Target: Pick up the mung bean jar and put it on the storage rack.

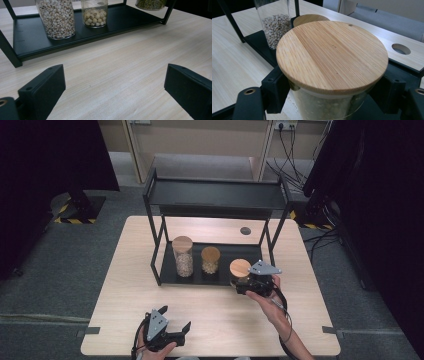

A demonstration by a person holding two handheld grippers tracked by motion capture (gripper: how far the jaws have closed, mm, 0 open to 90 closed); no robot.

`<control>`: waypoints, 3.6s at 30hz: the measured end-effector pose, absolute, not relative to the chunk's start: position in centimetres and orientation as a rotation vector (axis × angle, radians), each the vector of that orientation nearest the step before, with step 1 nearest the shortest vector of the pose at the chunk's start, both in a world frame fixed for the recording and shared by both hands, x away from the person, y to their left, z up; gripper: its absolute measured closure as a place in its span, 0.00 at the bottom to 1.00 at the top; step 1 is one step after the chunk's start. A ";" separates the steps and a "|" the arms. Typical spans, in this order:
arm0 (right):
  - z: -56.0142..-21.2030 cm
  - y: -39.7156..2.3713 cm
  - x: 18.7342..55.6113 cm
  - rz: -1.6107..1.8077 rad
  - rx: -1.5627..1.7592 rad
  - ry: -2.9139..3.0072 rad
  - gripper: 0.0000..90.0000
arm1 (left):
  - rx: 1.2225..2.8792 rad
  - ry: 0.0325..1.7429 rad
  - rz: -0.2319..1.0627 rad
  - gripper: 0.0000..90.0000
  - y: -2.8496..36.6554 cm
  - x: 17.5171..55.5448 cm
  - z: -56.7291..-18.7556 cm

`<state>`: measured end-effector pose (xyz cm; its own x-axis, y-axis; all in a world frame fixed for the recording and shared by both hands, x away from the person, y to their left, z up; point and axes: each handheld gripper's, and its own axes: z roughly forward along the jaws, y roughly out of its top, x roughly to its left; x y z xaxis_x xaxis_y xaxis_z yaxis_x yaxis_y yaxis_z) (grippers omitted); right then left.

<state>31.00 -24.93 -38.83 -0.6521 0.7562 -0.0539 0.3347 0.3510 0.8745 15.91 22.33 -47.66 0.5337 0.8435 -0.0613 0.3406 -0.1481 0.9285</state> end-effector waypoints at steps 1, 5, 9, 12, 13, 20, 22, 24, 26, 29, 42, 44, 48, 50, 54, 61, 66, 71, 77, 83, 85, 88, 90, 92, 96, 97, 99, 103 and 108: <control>-38.9 -24.8 31.2 1.243 0.951 2.163 0.28 | 1.727 0.999 0.601 0.03 22.3 15.9 -47.7; -39.0 -24.3 31.9 1.237 0.972 2.158 0.28 | 1.726 0.998 0.601 0.03 22.3 15.9 -47.7; -39.2 -23.7 32.6 1.224 0.991 2.155 0.28 | 1.724 0.999 0.602 0.03 22.4 15.9 -47.7; -39.3 -23.2 33.2 1.212 1.007 2.151 0.28 | 1.725 0.997 0.603 0.03 22.4 15.9 -47.6; -39.4 -23.1 33.4 1.211 1.011 2.149 0.28 | 1.725 0.997 0.603 0.03 22.4 15.9 -47.6; -39.7 -22.1 34.4 1.209 1.054 2.131 0.28 | 1.728 0.990 0.602 0.03 22.4 15.8 -47.6; -39.8 -21.9 34.7 1.201 1.063 2.125 0.28 | 1.728 0.988 0.603 0.03 22.4 15.8 -47.6; -39.9 -21.8 34.8 1.194 1.069 2.120 0.28 | 1.729 0.987 0.601 0.03 22.4 15.8 -47.6; -40.1 -21.6 35.0 1.185 1.074 2.120 0.28 | 1.729 0.988 0.600 0.03 22.4 15.8 -47.6; -40.3 -21.4 35.2 1.165 1.074 2.120 0.28 | 1.728 0.985 0.603 0.03 22.4 15.8 -47.6; -41.4 -21.3 36.6 1.141 1.130 2.099 0.28 | 1.730 0.986 0.602 0.04 22.4 15.8 -47.6; -41.5 -21.3 36.8 1.147 1.135 2.099 0.28 | 1.730 0.987 0.602 0.04 22.4 15.8 -47.6; -41.7 -21.1 37.0 1.144 1.138 2.102 0.28 | 1.730 0.986 0.602 0.04 22.4 15.8 -47.6; -41.8 -20.9 37.1 1.134 1.139 2.101 0.28 | 1.730 0.985 0.603 0.04 22.4 15.8 -47.6; -42.1 -20.7 37.5 1.124 1.152 2.102 0.28 | 1.730 0.986 0.603 0.04 22.4 15.8 -47.6; -42.4 -20.9 37.6 1.139 1.162 2.107 0.28 | 1.733 0.982 0.603 0.04 22.4 15.8 -47.6; -42.2 -20.9 37.4 1.135 1.163 2.105 0.22 | 1.734 0.983 0.602 0.04 22.3 15.8 -47.6; -41.3 -21.1 37.0 1.142 1.168 2.114 0.09 | 1.735 0.981 0.602 0.04 22.3 15.8 -47.6; -40.8 -21.6 36.1 1.163 1.160 2.107 0.05 | 1.736 0.982 0.602 0.04 22.3 15.8 -47.6; -40.3 -21.9 34.8 1.184 1.121 2.108 0.04 | 1.738 0.982 0.603 0.04 22.3 15.8 -47.6; -40.2 -22.0 34.4 1.196 1.106 2.110 0.04 | 1.736 0.982 0.605 0.04 22.3 15.8 -47.6; -39.9 -22.3 33.9 1.215 1.080 2.116 0.04 | 1.736 0.985 0.604 0.04 22.3 15.8 -47.6; -39.8 -22.5 33.5 1.229 1.065 2.120 0.04 | 1.736 0.985 0.604 0.04 22.3 15.8 -47.6; -39.7 -22.7 33.2 1.243 1.055 2.123 0.04 | 1.736 0.982 0.606 0.04 22.2 15.8 -47.6; -39.6 -22.9 32.4 1.264 1.038 2.120 0.04 | 1.736 0.984 0.606 0.04 22.2 15.8 -47.6; -39.6 -23.0 32.3 1.271 1.033 2.119 0.04 | 1.736 0.984 0.606 0.04 22.2 15.8 -47.6; -39.5 -23.2 31.9 1.288 1.025 2.113 0.04 | 1.736 0.985 0.606 0.04 22.2 15.8 -47.6; -39.2 -23.4 31.2 1.312 1.011 2.110 0.04 | 1.737 0.983 0.606 0.04 22.2 15.8 -47.6; -39.0 -23.7 30.7 1.326 0.991 2.113 0.04 | 1.736 0.983 0.607 0.04 22.2 15.8 -47.6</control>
